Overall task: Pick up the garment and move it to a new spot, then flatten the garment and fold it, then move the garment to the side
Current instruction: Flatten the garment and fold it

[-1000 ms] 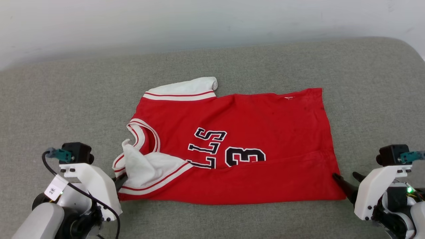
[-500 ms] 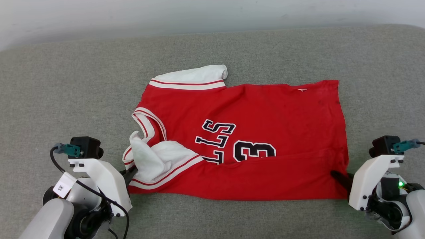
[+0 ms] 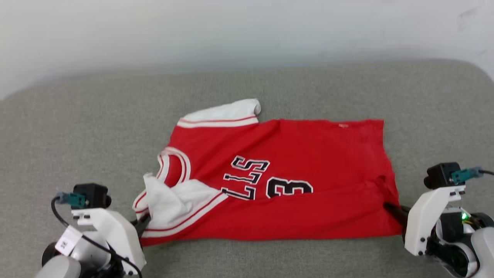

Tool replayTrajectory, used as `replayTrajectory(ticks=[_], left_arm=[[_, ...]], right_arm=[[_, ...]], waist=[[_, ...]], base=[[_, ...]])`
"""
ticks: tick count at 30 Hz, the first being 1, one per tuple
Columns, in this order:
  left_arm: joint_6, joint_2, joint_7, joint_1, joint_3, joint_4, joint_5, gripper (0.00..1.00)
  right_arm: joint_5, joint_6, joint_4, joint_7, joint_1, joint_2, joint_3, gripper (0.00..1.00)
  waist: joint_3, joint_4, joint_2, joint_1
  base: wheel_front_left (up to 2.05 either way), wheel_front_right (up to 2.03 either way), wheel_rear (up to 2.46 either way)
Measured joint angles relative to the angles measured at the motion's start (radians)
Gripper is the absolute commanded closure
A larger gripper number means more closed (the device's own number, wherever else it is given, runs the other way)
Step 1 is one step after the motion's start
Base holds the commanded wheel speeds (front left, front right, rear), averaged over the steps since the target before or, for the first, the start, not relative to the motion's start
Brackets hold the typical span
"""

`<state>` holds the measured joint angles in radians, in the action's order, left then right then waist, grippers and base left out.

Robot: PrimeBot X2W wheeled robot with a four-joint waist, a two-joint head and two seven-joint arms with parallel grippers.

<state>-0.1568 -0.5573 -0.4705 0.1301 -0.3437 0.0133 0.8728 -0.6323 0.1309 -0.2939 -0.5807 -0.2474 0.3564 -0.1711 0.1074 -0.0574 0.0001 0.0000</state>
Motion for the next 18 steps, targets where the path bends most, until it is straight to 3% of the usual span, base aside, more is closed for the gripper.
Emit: replayTrajectory(ticks=[10, 18], left_arm=[[-0.081, -0.027, 0.004, -0.200, 0.027, -0.086, 0.026, 1.00], [-0.076, 0.031, 0.056, -0.301, 0.016, -0.007, 0.059, 1.00]], right_arm=[[0.028, 0.000, 0.154, -0.043, 0.175, 0.001, 0.030, 1.00], [0.061, 0.000, 0.153, -0.039, 0.313, -0.061, 0.068, 1.00]], waist=[[-0.116, 0.002, 0.0000, -0.0001], [-0.134, 0.012, 0.0000, -0.0002]], base=[[0.00, 0.00, 0.00], [0.00, 0.00, 0.00]])
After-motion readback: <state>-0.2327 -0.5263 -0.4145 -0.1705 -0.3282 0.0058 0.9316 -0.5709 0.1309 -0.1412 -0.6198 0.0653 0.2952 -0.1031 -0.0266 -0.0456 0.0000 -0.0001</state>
